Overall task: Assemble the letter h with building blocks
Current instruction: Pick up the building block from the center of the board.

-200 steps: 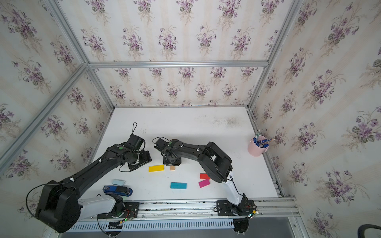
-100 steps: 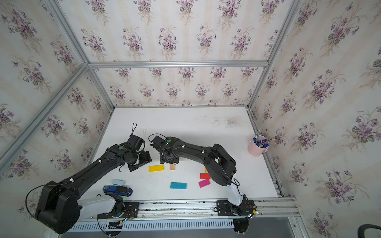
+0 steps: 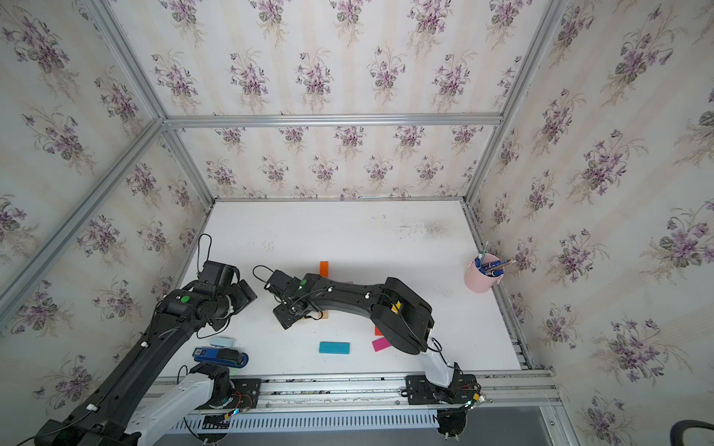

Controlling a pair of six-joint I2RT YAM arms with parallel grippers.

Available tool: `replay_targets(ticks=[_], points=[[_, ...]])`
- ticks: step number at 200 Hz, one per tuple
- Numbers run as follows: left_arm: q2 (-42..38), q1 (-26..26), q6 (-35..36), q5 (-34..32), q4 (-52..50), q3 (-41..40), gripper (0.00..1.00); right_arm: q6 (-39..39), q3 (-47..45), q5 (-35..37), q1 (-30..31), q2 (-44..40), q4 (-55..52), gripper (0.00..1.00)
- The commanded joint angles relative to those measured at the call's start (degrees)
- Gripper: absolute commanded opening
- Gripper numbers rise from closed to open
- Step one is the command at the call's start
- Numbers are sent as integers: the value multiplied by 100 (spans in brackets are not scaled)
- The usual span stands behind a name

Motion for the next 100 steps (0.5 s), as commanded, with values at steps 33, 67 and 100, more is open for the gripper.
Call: replay_targets(ticks=[33, 67, 100], points=[[125, 40, -179, 300, 164, -209, 92, -950, 420, 247, 22, 635, -285, 75], [194, 57, -105, 301, 200, -158, 92, -1122, 176, -192, 47, 661, -132, 75], [248, 70, -74, 343, 263, -164, 92, -974, -96, -413, 60, 492, 49, 70]])
